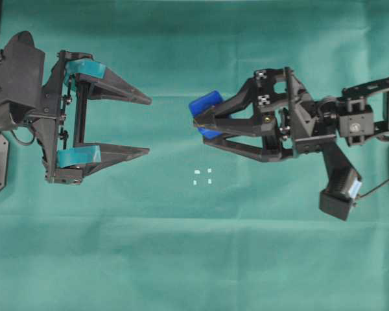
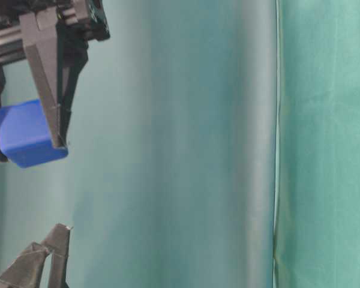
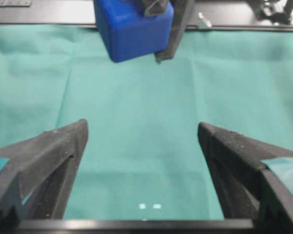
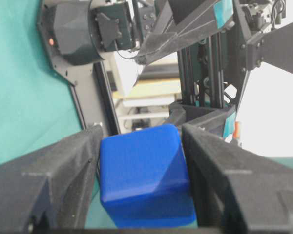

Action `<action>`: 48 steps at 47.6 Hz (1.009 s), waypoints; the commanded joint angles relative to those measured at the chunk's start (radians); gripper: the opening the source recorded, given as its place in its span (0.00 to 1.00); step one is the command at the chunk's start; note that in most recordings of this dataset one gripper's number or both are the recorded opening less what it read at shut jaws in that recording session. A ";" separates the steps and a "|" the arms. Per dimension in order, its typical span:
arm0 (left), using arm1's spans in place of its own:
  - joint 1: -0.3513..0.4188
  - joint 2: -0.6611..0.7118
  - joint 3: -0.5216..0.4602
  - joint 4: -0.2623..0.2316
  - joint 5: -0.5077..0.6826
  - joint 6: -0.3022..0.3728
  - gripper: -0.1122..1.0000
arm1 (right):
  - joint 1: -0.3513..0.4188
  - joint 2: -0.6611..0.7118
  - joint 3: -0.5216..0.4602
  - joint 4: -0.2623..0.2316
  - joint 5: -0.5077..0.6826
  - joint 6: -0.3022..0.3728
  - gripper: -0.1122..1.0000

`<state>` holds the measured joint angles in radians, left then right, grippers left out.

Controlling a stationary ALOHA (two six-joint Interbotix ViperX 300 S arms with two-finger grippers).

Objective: Handover the blue block to the right arm after grasping it with the left arm, then place it in the designated position.
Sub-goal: 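Pull the cube away to the right with the right gripper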

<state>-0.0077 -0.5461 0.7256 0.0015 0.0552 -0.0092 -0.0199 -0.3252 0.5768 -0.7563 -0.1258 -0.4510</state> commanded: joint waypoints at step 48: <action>0.000 0.000 -0.017 0.003 -0.005 0.011 1.00 | 0.011 -0.063 -0.009 0.146 0.032 0.900 0.60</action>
<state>-0.0077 -0.5415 0.7256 0.0015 0.0568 0.0000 -0.0123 -0.3636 0.5798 -0.6274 -0.1058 0.3758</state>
